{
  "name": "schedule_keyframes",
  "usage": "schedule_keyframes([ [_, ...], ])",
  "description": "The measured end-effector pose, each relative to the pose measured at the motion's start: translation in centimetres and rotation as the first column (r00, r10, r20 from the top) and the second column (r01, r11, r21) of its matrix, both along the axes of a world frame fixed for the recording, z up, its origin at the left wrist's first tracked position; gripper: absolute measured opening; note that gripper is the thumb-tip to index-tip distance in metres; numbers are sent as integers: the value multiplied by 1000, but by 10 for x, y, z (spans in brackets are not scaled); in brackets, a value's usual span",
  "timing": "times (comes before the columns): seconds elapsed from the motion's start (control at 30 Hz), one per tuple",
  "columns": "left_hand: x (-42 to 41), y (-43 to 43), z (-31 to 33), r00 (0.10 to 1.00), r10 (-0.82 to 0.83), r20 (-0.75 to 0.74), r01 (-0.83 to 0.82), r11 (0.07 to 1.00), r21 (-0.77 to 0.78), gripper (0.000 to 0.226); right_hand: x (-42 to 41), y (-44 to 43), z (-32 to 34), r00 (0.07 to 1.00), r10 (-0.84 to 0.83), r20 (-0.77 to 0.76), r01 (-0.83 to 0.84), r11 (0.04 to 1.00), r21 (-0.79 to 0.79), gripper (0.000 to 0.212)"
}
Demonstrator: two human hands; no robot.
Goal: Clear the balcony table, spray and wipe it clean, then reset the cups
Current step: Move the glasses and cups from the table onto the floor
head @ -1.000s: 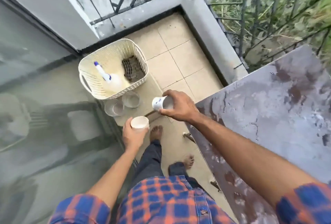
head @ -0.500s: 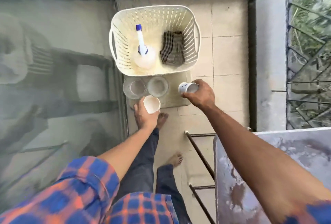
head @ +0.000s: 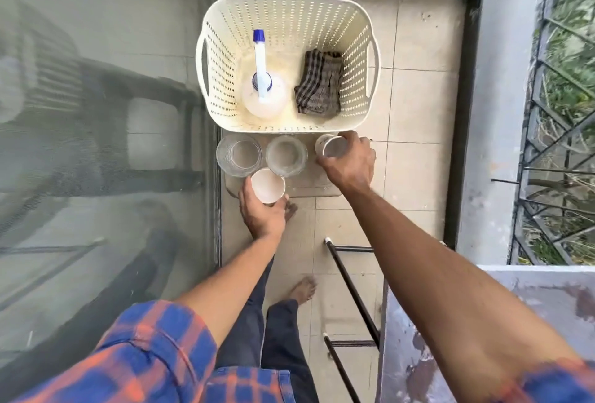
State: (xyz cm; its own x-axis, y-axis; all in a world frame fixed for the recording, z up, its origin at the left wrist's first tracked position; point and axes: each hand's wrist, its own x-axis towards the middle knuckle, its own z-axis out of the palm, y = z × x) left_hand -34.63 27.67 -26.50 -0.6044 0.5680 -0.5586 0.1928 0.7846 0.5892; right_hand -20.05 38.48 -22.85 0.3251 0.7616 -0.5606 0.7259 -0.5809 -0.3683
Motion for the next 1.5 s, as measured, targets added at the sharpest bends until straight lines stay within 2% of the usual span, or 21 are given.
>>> schedule_keyframes([
  [0.27,-5,-2,-1,1000,-15,19,15,1000,25,94,0,3,-8,997,32,-69,-32,999,7,76],
  [0.5,-12,-2,-8,996,-83,21,85,994,-75,112,12,-7,2,978,5,-208,-15,999,-45,74],
  [0.7,-24,1,-9,989,-148,12,148,980,-134,107,19,-11,12,943,-65,-326,24,992,-128,83],
  [0.9,-27,-2,-13,988,-147,-47,144,988,-62,78,28,-14,11,942,-15,-336,-36,989,-143,75],
  [1.03,-22,1,-10,988,-133,-80,127,989,-74,78,33,-18,13,945,47,-325,-95,986,-135,73],
  [1.5,-26,0,-22,969,-230,-86,223,972,-77,84,47,-31,10,947,-21,-322,-27,989,-144,68],
])
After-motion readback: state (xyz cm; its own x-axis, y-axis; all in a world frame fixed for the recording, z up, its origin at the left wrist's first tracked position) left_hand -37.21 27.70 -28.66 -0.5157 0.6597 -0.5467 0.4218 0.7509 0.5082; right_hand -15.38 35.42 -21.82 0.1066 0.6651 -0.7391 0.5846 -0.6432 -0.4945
